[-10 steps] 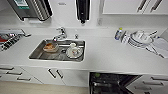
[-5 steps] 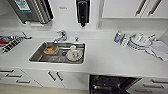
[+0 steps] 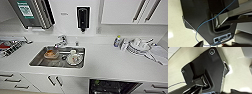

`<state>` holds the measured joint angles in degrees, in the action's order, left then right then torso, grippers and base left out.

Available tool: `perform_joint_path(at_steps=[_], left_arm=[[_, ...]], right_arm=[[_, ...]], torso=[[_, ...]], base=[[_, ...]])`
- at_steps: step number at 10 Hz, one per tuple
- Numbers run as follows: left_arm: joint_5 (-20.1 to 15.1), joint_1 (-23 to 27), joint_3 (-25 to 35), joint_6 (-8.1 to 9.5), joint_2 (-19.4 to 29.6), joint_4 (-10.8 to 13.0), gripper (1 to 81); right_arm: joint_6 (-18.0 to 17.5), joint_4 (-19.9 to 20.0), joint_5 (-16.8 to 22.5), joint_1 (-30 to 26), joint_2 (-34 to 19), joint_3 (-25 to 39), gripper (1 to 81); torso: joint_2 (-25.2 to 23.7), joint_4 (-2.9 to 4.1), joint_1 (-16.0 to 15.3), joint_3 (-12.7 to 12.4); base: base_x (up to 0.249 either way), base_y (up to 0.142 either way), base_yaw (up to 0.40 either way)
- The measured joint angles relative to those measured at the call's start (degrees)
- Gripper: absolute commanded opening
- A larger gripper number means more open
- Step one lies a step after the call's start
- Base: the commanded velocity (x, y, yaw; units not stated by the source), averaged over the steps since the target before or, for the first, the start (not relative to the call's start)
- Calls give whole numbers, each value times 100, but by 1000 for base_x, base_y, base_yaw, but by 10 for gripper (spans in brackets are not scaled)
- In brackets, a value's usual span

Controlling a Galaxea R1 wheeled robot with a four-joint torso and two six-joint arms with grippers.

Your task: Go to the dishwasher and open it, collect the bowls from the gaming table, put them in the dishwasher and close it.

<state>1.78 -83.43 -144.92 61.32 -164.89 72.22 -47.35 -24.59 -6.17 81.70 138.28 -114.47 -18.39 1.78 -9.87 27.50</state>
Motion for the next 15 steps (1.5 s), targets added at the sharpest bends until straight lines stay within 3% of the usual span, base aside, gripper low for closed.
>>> perform_joint_path(at_steps=[4,8,12,13,15], left_arm=[[0,-24,-67,1,-40,-2,811],[-5,-35,-72,0,-40,-2,811],[-2,-39,-150,0,-51,-2,811],[-5,-55,-155,0,-51,-2,811],[-5,-77,-158,0,-51,-2,811]], right_arm=[[11,-84,-80,195,406,-278,811],[13,-149,-85,178,642,-413,811],[-26,-158,-100,46,869,-656,811],[-190,-137,-227,10,880,-741,811],[-796,321,-874,-69,861,-870,811]], torso=[[-802,0,-502,0],[-1541,0,-975,348],[-2257,0,-1425,415],[-2498,0,-1576,415],[-2889,0,-1823,415]], base=[[0,0,0],[0,0,0],[0,0,0],[0,0,0],[0,0,0]])
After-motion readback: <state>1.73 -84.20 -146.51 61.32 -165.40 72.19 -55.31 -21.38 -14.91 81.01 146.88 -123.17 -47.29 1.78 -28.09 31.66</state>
